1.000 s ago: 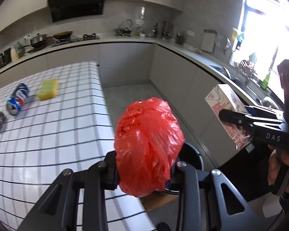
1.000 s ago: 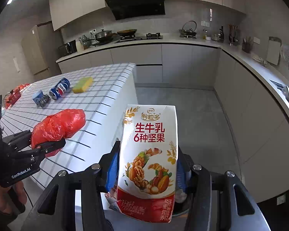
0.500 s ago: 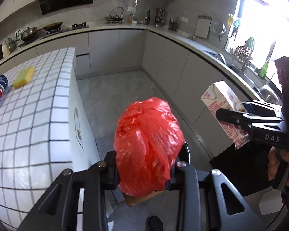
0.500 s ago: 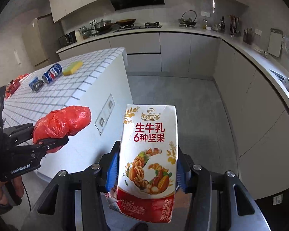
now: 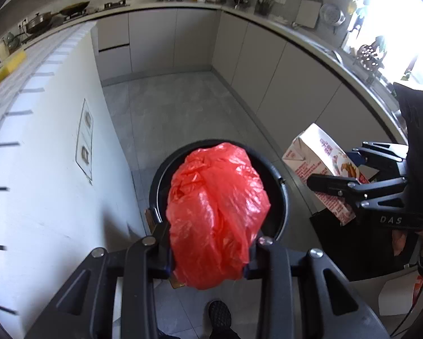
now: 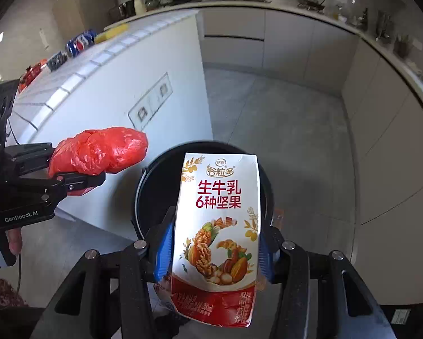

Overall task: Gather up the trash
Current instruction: 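Carry the red bag and nut-milk carton over the black bin and open both grippers, then move both empty tools back toward the remaining table items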

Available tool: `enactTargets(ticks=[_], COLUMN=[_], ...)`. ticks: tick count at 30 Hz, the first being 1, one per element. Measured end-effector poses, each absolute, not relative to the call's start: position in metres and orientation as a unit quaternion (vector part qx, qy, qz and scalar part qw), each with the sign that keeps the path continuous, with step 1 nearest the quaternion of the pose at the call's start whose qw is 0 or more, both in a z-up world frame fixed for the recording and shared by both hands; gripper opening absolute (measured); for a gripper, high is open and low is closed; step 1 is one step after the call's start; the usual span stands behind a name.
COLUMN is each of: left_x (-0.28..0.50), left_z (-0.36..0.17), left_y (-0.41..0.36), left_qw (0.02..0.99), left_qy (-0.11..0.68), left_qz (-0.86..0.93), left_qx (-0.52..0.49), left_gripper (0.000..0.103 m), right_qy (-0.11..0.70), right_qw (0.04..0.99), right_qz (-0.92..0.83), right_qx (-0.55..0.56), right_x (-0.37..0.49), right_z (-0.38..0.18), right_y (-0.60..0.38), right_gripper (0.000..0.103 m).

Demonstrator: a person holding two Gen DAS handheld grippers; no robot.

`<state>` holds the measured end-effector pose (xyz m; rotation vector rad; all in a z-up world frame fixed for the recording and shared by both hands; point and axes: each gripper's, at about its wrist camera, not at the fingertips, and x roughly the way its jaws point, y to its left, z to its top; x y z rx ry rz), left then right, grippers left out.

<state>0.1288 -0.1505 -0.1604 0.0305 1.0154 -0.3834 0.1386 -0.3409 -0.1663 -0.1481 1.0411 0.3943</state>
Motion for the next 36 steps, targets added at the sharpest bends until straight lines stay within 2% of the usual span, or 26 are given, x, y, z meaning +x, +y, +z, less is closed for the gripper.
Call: enactTargets(ticks=[9,10,11,12,13,15,25,36], left_x=[0.142,0.145,0.147,0.148,0.149,0.149,0.145,0.142], left_z=[-0.189,-0.192,-0.196,-0.201,-0.209,-0.222,-0.231,-0.204], left_y=[-0.156,-0.156,-0.157,-0.155,-0.153,-0.147,-0.145,-0.148], left_qw=[0.845,0.844,0.845,0.849,0.851,0.842,0.846,0.856], left_qy=[0.51,0.511,0.508,0.507,0.511,0.529,0.528,0.51], left_qz=[-0.161,-0.165,-0.164,-0.149,-0.119,-0.099,-0.078,-0.086], left_qx=[-0.004,-0.011,-0.017,-0.011,-0.001,-0.011,-0.011,0.002], left_gripper=[0.035,0.04,0.049,0.09,0.101,0.103,0.103,0.103], right_qy=[0.525,0.525,0.524,0.523,0.527,0.525,0.522,0.511], right_qw=[0.815,0.812,0.808,0.805,0.803,0.802,0.815,0.827], right_qz=[0.223,0.229,0.238,0.238,0.222,0.205,0.164,0.155], right_qx=[-0.101,-0.112,-0.126,-0.145,-0.167,-0.198,-0.19,-0.175], right_x=[0.168,0.171,0.174,0.179,0.183,0.189,0.192,0.176], right_z=[-0.202,-0.206,-0.21,-0.22,-0.233,-0.248,-0.267,-0.243], right_y=[-0.327,-0.324,-0.319,-0.316,-0.317,-0.324,-0.348,-0.349], right_gripper=[0.052,0.053,0.053,0.077,0.102,0.103,0.103,0.103])
